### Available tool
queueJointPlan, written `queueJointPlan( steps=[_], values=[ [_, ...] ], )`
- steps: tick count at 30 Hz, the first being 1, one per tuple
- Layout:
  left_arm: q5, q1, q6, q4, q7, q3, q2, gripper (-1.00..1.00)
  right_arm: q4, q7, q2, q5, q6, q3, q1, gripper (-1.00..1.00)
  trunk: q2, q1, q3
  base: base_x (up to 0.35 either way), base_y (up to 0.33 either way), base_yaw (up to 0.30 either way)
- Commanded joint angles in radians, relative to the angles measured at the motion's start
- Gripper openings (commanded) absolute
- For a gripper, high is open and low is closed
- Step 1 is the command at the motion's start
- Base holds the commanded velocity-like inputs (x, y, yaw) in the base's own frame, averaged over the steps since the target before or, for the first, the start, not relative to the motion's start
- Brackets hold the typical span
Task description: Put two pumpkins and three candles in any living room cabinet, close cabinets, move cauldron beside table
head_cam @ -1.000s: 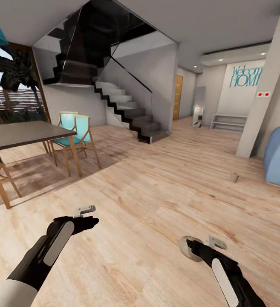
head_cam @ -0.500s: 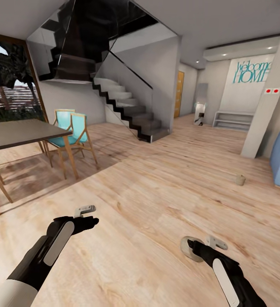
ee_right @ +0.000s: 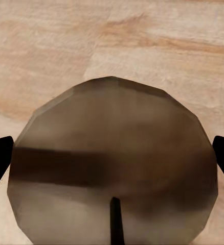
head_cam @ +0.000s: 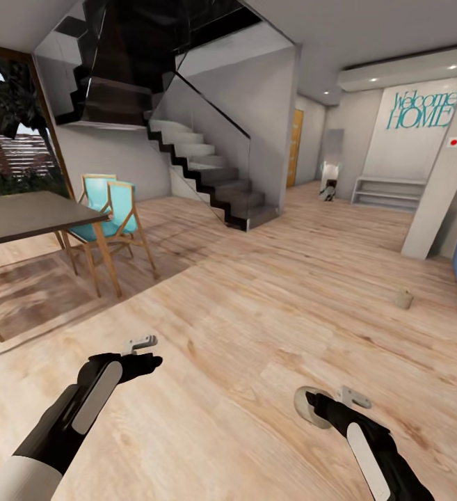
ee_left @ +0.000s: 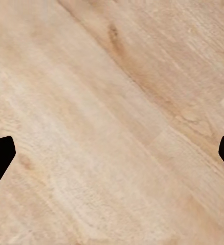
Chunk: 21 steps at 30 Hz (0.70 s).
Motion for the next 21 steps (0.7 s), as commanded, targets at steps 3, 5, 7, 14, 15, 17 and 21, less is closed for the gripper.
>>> queueJointPlan(
  steps=[3, 5, 7, 14, 15, 17, 21],
  values=[
    [0.010, -0.001, 0.001, -0.001, 0.010, -0.005, 0.001, 1.00, -0.002, -0.005, 0.000, -0.008, -0.001, 0.003, -0.001, -1.00, 0.000, 0.000, -0.003, 0.337, 0.000, 0.005],
    [0.011, -0.001, 0.001, -0.001, 0.010, -0.005, 0.001, 1.00, -0.002, -0.003, 0.000, -0.009, -0.002, 0.004, -0.001, -1.00, 0.000, 0.000, -0.004, 0.337, 0.000, 0.000],
    [0.010, -0.001, 0.001, -0.001, 0.010, -0.005, 0.001, 1.00, -0.002, -0.003, -0.001, -0.010, -0.003, 0.003, -0.001, -1.00, 0.000, 0.000, -0.005, 0.337, 0.000, -0.052],
    [0.010, -0.001, 0.001, -0.002, 0.010, -0.006, 0.001, 1.00, -0.002, -0.001, -0.001, -0.012, -0.003, 0.003, -0.001, -1.00, 0.000, 0.000, -0.011, 0.337, 0.000, -0.187],
    [0.010, -0.001, 0.001, -0.002, 0.010, -0.006, 0.001, 1.00, -0.002, -0.001, -0.001, -0.012, -0.003, 0.003, -0.001, -1.00, 0.000, 0.000, -0.012, 0.337, 0.000, -0.229],
    [0.010, -0.002, 0.001, -0.002, 0.010, -0.006, 0.001, 1.00, -0.002, -0.001, -0.001, -0.012, -0.003, 0.003, -0.001, -1.00, 0.000, 0.000, -0.013, 0.337, 0.000, -0.232],
    [0.010, -0.002, 0.001, -0.002, 0.010, -0.006, 0.001, 1.00, -0.002, 0.000, -0.001, -0.011, -0.003, 0.003, -0.001, -1.00, 0.000, 0.000, -0.017, 0.337, 0.000, -0.237]
  ],
)
